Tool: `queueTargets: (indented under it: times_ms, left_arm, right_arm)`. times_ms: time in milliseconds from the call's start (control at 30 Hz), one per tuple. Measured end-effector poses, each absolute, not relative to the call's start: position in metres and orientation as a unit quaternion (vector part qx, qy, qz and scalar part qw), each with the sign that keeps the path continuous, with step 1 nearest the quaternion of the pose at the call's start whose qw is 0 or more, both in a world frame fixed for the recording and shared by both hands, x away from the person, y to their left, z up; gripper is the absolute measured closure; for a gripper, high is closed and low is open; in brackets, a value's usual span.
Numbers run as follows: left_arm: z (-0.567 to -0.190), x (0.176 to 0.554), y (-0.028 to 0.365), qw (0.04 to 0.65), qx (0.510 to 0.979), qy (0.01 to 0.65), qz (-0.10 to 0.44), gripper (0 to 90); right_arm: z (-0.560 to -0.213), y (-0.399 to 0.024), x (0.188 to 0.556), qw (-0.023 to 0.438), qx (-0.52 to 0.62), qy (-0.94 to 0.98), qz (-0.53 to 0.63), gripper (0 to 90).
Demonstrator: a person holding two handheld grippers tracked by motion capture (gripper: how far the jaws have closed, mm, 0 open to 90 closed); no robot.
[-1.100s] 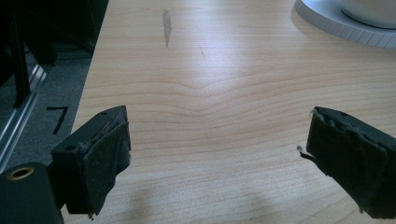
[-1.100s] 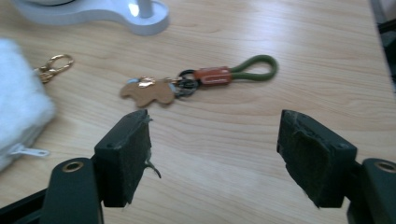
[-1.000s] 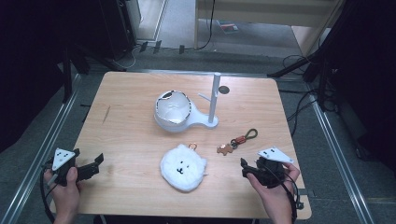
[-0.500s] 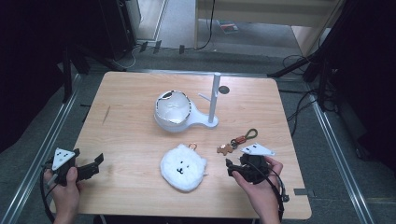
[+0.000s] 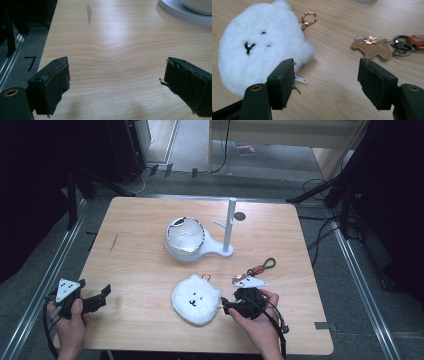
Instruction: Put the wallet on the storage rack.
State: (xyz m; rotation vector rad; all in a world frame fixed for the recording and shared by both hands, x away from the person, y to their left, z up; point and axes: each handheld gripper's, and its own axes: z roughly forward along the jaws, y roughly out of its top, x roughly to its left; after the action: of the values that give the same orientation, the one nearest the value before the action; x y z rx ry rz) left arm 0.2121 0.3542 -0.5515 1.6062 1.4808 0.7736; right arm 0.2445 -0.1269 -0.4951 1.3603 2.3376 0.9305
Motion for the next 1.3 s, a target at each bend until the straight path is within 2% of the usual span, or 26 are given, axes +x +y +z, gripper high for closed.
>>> queueTargets:
  times_ms: [567, 1000, 1300]
  left_arm:
    - [-0.552, 0.212, 0.354, 0.402, 0.634, 0.587, 0.305, 7.0]
    - [-0.552, 0.213, 0.354, 0.401, 0.634, 0.587, 0.305, 6.9]
    - [-0.552, 0.213, 0.354, 0.401, 0.634, 0.587, 0.306, 7.0]
  right_arm:
    - [-0.515, -0.093, 0.249, 0.090, 0.466, 0.819, 0.322, 29.7]
    - [-0.526, -0.077, 0.250, 0.061, 0.460, 0.822, 0.330, 22.1]
    - [-0.535, -0.066, 0.246, 0.065, 0.442, 0.832, 0.328, 17.7]
